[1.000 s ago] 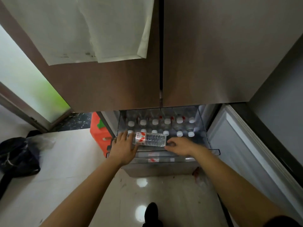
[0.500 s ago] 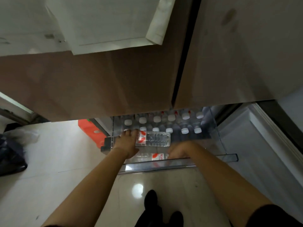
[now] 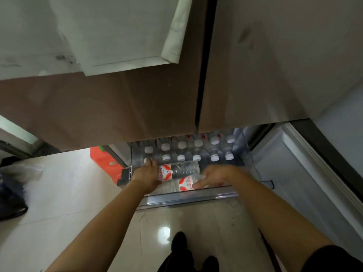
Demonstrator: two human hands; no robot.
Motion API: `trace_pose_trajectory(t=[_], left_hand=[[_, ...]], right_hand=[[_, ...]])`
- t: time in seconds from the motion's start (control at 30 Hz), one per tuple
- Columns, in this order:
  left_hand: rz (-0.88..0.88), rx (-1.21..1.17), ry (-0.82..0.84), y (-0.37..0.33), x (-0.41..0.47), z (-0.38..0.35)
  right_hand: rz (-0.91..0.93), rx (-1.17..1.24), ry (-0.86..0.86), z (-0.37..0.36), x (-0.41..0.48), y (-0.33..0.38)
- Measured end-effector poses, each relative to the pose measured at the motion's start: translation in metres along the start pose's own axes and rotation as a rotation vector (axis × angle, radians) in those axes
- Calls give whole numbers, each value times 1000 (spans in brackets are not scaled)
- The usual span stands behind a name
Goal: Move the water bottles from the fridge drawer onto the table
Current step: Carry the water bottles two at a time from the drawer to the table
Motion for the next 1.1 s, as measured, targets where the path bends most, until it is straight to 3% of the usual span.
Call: trace_pose_trajectory(t=[0.2,0.37,0.5,0.6,0.7,0.77,0.97,1.1], left_hand=[[-31,-3,-179,-5,-36,53],[-74,14,-314,-24,-53,96],[-24,-205,-391,-33,-58,102],[44,-482,-364,-39,-57,82],[25,-727,-266,-47,-56,55],[-1,-822,-236,-45,-53,41],[-35,-774,-271,-43,-43,33],[-21,-799,-296,-41,-41,29]], right_hand=[[86,5,-288,46,-47,-5],[122,28,-409,68,-76,-1],[205,60,-484,59,-86,8],[280,236,-458,38,-83,6],[321,396,-347,8,-73,-4],[391,420,-372,-10,-67,-10],[441,381,-467,-27,-53,-18],[422,504,-591,-25,-43,-16]])
Point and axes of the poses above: each hand's wrist, its own x-axis towards the middle knuckle, its own z-axis out of the back of the hand, y = z × x, the point moved 2 cm from there along x, towards the middle knuckle, and after that the axes turned 13 degrees about x, right-handed, at the moved point
